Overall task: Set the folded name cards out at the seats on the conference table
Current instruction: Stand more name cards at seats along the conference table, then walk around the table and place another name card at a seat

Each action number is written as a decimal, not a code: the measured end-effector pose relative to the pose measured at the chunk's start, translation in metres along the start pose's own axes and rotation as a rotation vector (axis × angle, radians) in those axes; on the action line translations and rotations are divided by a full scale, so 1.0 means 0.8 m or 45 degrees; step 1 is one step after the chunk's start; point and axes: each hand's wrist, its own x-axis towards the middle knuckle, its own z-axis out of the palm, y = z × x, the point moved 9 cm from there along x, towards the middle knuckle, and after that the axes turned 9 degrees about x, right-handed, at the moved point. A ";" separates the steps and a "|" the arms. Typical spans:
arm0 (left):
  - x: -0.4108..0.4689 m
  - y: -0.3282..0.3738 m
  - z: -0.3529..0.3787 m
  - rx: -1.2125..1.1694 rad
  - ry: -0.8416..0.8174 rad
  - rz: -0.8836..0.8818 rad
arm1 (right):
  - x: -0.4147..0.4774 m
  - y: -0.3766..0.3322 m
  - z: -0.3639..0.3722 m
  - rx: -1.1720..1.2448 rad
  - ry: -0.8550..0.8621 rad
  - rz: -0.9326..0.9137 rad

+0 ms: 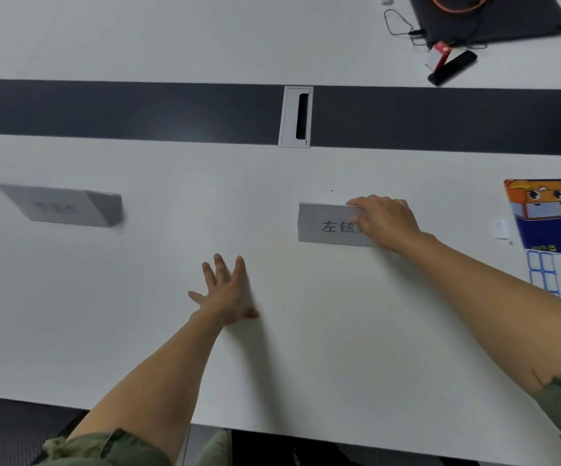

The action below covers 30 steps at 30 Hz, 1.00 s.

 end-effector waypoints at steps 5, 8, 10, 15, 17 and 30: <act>0.001 -0.001 0.001 -0.002 0.008 -0.009 | 0.001 0.002 0.002 0.013 0.001 0.009; 0.001 0.001 -0.002 -0.012 0.030 -0.004 | -0.003 0.001 -0.001 0.007 0.019 0.013; 0.000 0.001 -0.002 -0.025 0.036 0.001 | -0.013 -0.004 -0.008 0.005 0.085 0.008; 0.004 -0.010 -0.015 -0.018 0.121 0.018 | -0.061 -0.028 -0.032 0.027 0.274 -0.062; -0.006 -0.020 -0.027 -0.126 0.183 0.073 | -0.083 -0.041 -0.035 0.036 0.281 -0.065; -0.271 -0.255 0.002 -0.337 0.503 0.055 | -0.223 -0.305 0.079 -0.030 -0.095 -0.182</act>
